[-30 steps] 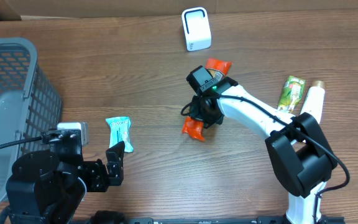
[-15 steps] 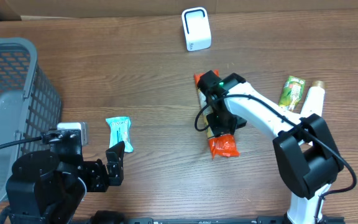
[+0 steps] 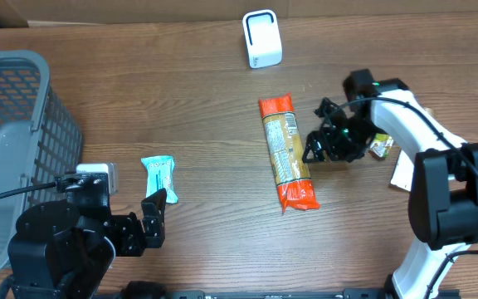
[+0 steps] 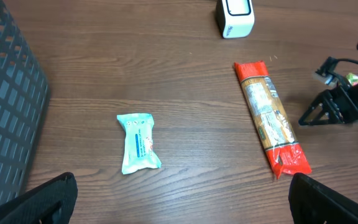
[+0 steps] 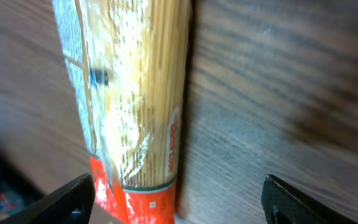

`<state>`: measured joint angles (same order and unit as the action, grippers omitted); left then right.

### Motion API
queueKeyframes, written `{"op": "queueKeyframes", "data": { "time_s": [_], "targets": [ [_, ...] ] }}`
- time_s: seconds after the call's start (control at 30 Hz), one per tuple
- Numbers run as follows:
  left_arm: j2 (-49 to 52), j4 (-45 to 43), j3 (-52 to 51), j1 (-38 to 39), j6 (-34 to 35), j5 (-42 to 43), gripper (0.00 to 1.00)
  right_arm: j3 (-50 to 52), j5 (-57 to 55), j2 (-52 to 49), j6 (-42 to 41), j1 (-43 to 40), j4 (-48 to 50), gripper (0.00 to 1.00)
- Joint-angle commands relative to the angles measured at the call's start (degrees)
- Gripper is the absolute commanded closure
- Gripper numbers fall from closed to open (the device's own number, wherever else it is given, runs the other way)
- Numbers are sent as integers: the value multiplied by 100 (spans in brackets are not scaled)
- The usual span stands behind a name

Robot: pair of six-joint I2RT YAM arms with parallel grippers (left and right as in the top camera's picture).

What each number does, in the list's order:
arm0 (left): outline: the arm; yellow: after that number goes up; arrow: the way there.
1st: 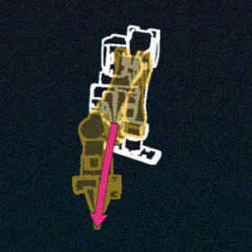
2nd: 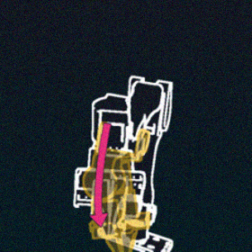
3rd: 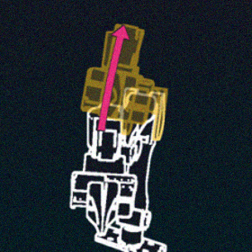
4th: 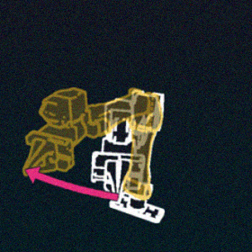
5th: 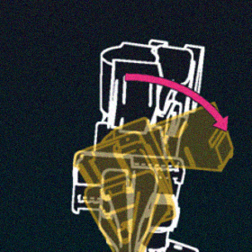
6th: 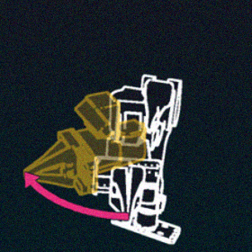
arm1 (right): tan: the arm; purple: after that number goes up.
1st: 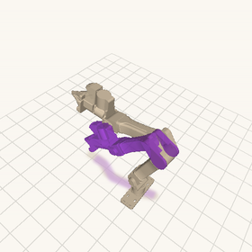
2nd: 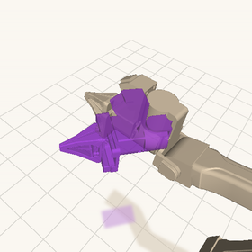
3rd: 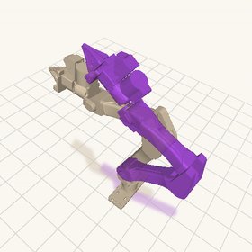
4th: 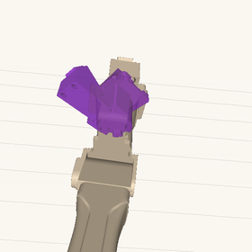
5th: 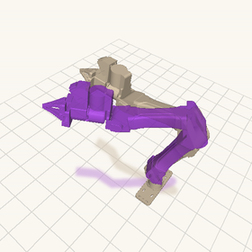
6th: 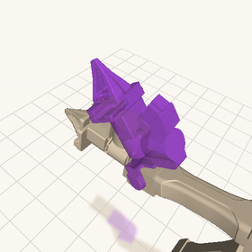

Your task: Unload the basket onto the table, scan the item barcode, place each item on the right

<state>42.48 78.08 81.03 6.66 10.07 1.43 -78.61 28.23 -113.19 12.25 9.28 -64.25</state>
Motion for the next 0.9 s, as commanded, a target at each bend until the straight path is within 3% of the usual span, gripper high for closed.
{"op": "queueKeyframes", "data": {
  "time_s": [0.0,0.57,0.67,0.73,0.77,0.8,0.87],
  "targets": [
    [-11,-7,33,-22,-107,-37,0,439,859,216,343,37,251,14],
    [-11,-7,33,-22,-107,-37,0,2074,1362,201,-651,671,2376,36],
    [-11,-7,33,-22,-107,-37,0,2074,1298,201,-649,717,2376,52],
    [-11,-7,33,-22,-107,-37,0,2074,1281,201,-649,693,2369,83],
    [-11,-7,33,-22,-107,-37,0,2074,1283,201,-649,673,2367,92],
    [-11,-7,33,-22,-107,-37,0,2072,1283,203,-649,656,2361,96],
    [-11,-7,33,-22,-107,-37,0,2033,1290,208,-651,610,2302,96]
  ]
}}
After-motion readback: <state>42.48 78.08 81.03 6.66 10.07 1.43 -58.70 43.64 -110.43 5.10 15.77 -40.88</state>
